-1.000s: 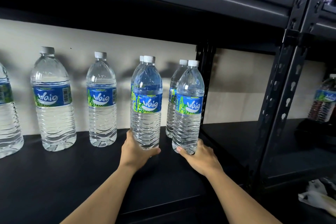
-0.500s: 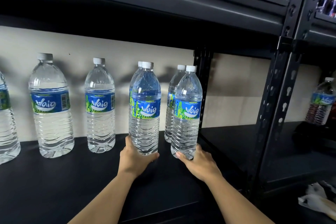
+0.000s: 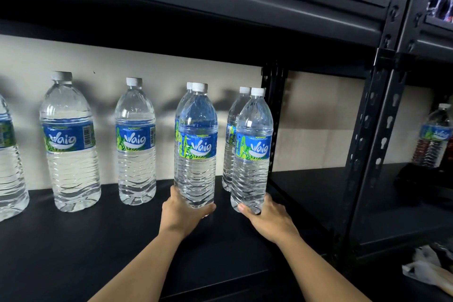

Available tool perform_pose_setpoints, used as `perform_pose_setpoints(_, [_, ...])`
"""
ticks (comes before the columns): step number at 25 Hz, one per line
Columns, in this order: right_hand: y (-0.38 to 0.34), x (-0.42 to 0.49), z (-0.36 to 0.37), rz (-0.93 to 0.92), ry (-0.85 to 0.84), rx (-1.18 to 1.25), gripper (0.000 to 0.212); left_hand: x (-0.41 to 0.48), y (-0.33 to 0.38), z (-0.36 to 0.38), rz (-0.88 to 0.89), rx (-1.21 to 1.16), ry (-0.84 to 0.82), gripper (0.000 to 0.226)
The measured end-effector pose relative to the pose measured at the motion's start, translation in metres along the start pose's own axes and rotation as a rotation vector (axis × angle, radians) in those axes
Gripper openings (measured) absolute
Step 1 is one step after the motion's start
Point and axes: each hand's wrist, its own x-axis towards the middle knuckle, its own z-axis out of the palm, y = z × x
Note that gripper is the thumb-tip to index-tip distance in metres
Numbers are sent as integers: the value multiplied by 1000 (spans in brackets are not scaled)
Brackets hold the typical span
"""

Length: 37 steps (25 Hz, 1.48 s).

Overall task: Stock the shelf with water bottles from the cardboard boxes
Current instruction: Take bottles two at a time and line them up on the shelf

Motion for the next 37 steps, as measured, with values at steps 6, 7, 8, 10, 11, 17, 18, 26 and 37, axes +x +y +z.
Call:
perform_pose_setpoints(6, [-2,-1,-1,9,0,-10,78,-1,2,1,-4,27,-12,79])
perform_pose_setpoints(7, [-2,-1,-1,11,0,-11,78,-1,2,1,-3,36,-14,80])
perform_pose_setpoints(8, [-2,-1,-2,12,0,-15,79,-1,2,1,-3,43,-18,81])
perform_pose_setpoints(10, [-2,-1,-1,7,0,-21,82,0,0,-1,-19,57,-44,87])
perform_pose_setpoints(11, [-2,-2,-2,3,-1,-18,83,0,0,-2,-28,67,-70,92])
perform_pose_setpoints(17, [-9,-17,-3,3,27,-180,98,-29,-6,-11,-48,584,-133,108])
perform_pose_setpoints(18, [-10,-22,-2,24,23,-237,100,-36,-9,-16,-36,640,-159,108])
perform_pose_setpoints(26, [-46,-109,27,-25,-53,-396,73,-102,-36,-97,145,805,-348,76])
perform_pose_setpoints(37, [-218,-323,170,-705,-86,-10,47,-294,-221,-343,-233,634,132,44])
